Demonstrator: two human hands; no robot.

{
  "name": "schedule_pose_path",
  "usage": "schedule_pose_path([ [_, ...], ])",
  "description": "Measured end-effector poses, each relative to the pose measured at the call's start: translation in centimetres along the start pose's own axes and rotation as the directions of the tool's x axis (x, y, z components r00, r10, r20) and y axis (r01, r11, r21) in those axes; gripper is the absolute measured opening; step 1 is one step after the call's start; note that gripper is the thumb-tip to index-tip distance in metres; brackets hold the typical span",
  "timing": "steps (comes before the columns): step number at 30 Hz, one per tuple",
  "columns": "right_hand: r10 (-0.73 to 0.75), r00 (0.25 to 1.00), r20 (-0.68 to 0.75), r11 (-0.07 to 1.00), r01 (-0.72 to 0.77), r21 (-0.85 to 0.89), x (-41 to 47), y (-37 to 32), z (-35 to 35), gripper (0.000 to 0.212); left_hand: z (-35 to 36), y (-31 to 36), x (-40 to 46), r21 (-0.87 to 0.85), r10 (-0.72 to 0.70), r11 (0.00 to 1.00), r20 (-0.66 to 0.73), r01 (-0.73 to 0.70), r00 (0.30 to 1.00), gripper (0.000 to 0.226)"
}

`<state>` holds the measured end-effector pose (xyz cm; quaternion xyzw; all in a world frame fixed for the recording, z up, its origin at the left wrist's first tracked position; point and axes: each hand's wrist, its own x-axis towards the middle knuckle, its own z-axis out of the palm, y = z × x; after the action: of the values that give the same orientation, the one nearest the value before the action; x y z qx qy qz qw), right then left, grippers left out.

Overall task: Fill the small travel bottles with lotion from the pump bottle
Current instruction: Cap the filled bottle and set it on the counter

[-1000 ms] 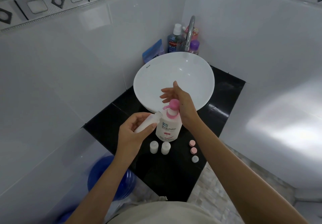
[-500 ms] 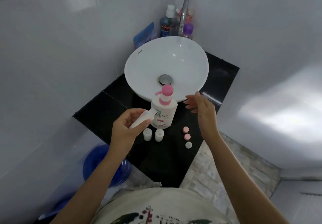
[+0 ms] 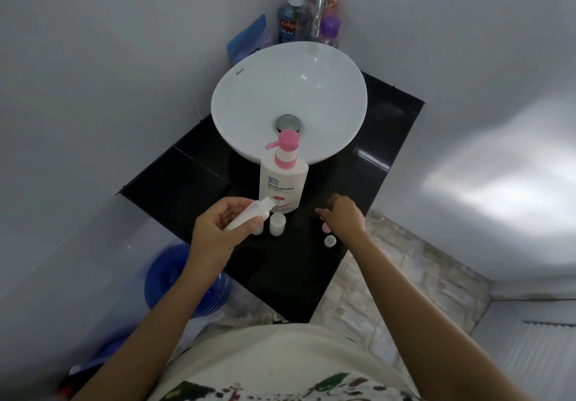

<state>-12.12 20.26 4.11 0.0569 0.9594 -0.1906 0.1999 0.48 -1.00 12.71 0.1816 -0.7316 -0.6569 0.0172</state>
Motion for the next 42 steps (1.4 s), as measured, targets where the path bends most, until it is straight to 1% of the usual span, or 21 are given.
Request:
schedule_pose_path([
  [5,0.044,0.995,0.088,0.999,-0.045,0.014,0.5,-0.1,0.4,0.017,0.1,0.3,-0.6,-0.033,0.002,0.999,0.016,-0.002,1.000,0.027],
  [9,0.023,0.998,0.066,0.997,-0.027,0.073,0.5,0.1,0.8,0.013,0.4,0.4,-0.9,-0.044,0.018,0.999,0.035,-0.016,0.999,0.027],
  [11,-0.004,0.998,0.056,0.991,-0.003,0.136,0.1,-0.1,0.3,0.012,0.5,0.4,-0.9,-0.039,0.024,0.999,0.044,-0.022,0.999,0.026],
  [13,-0.030,0.999,0.037,0.967,0.019,0.256,-0.9,-0.3,-0.6,0.012,0.6,0.3,-0.8,-0.045,0.020,0.999,0.051,-0.018,0.999,0.026],
  [15,-0.063,0.998,-0.008,0.914,0.061,0.401,-2.4,-0.6,-1.8,0.014,0.8,0.2,-0.7,-0.052,0.015,0.999,0.056,-0.012,0.998,0.026],
  [17,-0.114,0.993,-0.029,0.835,0.111,0.538,-4.4,-1.2,-3.4,0.018,0.9,0.1,-0.6,-0.051,0.016,0.999,0.067,-0.013,0.998,0.026],
  [19,-0.192,0.981,-0.005,0.728,0.146,0.670,-6.8,-1.8,-5.1,0.021,1.1,0.0,-0.6,-0.059,0.006,0.998,0.084,-0.001,0.996,0.026],
  [21,-0.289,0.957,0.015,0.650,0.184,0.737,-8.8,-2.4,-6.4,0.020,1.3,0.0,-0.5,-0.066,-0.004,0.998,0.104,0.011,0.995,0.028],
  [24,-0.405,0.914,0.023,0.629,0.260,0.733,-10.6,-3.1,-7.2,0.022,1.7,0.0,-0.5,-0.066,0.002,0.998,0.126,0.007,0.992,0.029],
  [28,-0.468,0.884,0.007,0.677,0.354,0.645,-10.9,-3.2,-7.0,0.026,2.0,-0.1,-0.7,-0.042,0.033,0.999,0.165,-0.026,0.986,0.028],
  [31,-0.519,0.855,0.006,0.676,0.406,0.615,-10.9,-3.1,-7.2,0.027,2.0,-0.1,-0.9,-0.026,0.053,0.998,0.171,-0.049,0.984,0.029],
  [33,-0.527,0.850,0.016,0.691,0.417,0.590,-10.9,-3.2,-7.4,0.027,1.9,0.0,-1.1,-0.028,0.066,0.998,0.174,-0.062,0.983,0.028],
  [36,-0.461,0.885,0.059,0.769,0.366,0.524,-11.1,-3.9,-7.4,0.016,1.8,0.1,-1.3,-0.028,0.079,0.997,0.169,-0.075,0.982,0.028],
  [37,-0.431,0.900,0.065,0.802,0.349,0.484,-11.1,-4.2,-7.2,0.017,1.8,0.1,-1.3,-0.018,0.081,0.997,0.169,-0.079,0.982,0.028],
  [39,-0.399,0.915,0.064,0.840,0.336,0.426,-11.3,-4.4,-7.1,0.027,1.8,0.1,-1.4,-0.010,0.082,0.997,0.176,-0.082,0.981,0.029],
  [40,-0.407,0.912,0.060,0.836,0.345,0.427,-11.4,-4.4,-7.2,0.029,1.8,0.2,-1.4,-0.017,0.086,0.996,0.182,-0.084,0.980,0.028],
  [42,-0.468,0.882,0.062,0.795,0.389,0.466,-11.5,-4.1,-7.7,0.026,1.7,0.3,-1.4,-0.037,0.095,0.995,0.186,-0.090,0.978,0.028],
])
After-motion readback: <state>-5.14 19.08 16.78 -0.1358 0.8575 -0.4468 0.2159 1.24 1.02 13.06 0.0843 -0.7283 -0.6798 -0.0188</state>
